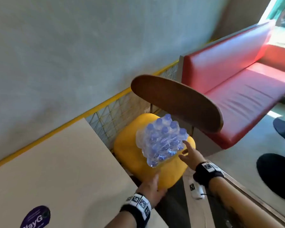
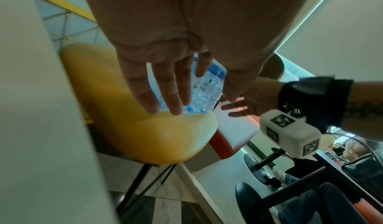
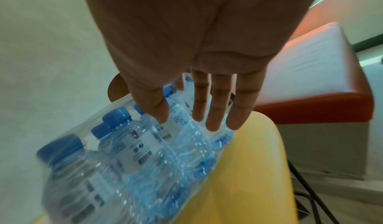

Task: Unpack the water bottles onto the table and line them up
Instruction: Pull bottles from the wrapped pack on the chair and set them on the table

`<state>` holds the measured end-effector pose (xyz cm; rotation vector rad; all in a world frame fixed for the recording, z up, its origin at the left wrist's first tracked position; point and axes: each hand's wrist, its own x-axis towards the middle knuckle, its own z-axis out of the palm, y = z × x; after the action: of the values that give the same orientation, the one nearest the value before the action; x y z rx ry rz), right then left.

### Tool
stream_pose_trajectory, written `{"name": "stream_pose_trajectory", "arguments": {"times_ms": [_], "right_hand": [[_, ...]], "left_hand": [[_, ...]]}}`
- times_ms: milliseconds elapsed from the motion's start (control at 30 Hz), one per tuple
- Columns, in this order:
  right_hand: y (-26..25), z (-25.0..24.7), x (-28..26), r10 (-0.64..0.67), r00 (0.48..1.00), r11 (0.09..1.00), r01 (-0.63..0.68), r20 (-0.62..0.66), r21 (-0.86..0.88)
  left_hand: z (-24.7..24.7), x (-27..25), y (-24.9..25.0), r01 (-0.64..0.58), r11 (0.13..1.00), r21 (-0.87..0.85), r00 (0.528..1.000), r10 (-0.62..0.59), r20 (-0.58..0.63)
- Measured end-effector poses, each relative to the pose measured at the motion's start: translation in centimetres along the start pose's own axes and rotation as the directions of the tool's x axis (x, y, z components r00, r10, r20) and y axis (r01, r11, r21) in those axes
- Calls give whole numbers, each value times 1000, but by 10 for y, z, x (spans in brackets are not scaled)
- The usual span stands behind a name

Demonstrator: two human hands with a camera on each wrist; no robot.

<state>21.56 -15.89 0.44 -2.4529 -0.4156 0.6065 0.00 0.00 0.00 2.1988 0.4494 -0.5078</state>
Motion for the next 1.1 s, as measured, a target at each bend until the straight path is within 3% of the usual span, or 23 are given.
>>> {"name": "stream_pose_trajectory", "arguments": {"times_ms": [100,267,500,633,866,1000,1100], "right_hand": [[-14,-8,29,-54,997,998,55,55,-25],[-17,-5,56,-29,980,994,50,196,-102],[-12,-12,57,-54,984,976,88,169,-200],[-4,-16,41,-137,980,970,162,143,-179],[9,-15,1,-173,985,975,173,12,-139],[-2,-13,-37,-191,980,979,185,-61,-89],[-22,4,-75,-243,969,968,239,-36,-77]], "left_hand": [[3,48,32,38,999,-34,997,-40,-62],[-12,96,56,115,980,-161,973,-144,-178],[-11,141,62,200,950,-240,932,-260,-251],[-10,126,76,285,956,-71,922,-293,-251],[-13,98,76,136,974,182,978,-102,-182],[-22,57,62,111,989,94,981,-94,-169],[-34,5,17,143,989,21,958,-134,-254]]}}
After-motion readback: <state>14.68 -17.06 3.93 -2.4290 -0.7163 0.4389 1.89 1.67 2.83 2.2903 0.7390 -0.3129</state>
